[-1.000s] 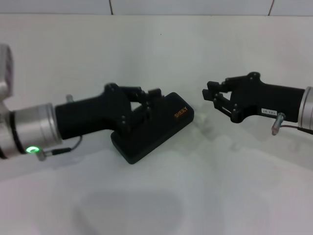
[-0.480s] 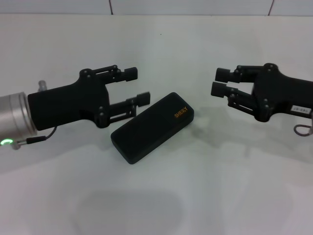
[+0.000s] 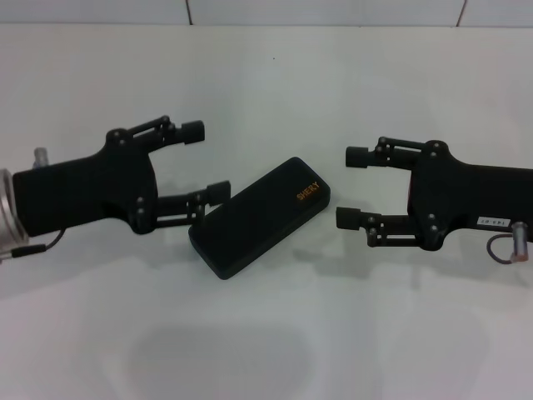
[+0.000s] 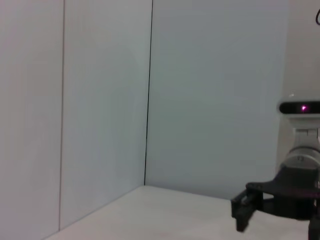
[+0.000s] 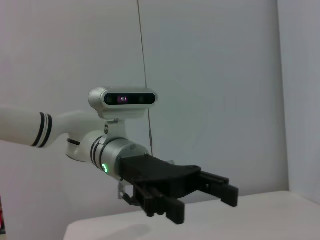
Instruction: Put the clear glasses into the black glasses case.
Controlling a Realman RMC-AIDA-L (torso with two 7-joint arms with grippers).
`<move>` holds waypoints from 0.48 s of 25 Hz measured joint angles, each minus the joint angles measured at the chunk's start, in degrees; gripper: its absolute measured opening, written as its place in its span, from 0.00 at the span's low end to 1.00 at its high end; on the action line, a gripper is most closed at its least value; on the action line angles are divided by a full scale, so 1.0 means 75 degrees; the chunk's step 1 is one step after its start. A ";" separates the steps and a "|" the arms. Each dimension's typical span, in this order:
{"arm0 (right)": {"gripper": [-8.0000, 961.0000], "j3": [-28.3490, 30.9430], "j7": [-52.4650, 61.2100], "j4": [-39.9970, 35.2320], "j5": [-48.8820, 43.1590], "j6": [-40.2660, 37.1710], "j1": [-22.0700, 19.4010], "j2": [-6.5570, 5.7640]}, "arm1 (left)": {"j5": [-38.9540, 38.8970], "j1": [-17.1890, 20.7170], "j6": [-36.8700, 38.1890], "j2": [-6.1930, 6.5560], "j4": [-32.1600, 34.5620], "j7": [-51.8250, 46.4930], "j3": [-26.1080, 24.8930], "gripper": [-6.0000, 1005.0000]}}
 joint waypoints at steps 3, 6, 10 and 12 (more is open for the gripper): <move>0.79 -0.0002 -0.0188 0.0106 0.0037 0.0061 0.0040 -0.0010 | 0.0126 0.0072 0.0002 -0.0003 -0.0014 -0.0002 -0.0021 0.88; 0.84 -0.0045 -0.0383 0.0161 0.0031 0.0060 0.0092 -0.0004 | 0.0161 0.0143 0.0001 -0.0046 -0.0018 0.0000 -0.0022 0.88; 0.87 -0.0157 -0.0497 0.0202 0.0029 0.0097 0.0108 0.0003 | 0.0171 0.0187 -0.0003 -0.0081 -0.0019 0.0001 -0.0025 0.88; 0.87 -0.0171 -0.0500 0.0261 0.0029 0.0137 0.0141 0.0002 | 0.0176 0.0187 -0.0004 -0.0084 -0.0018 -0.0001 -0.0027 0.88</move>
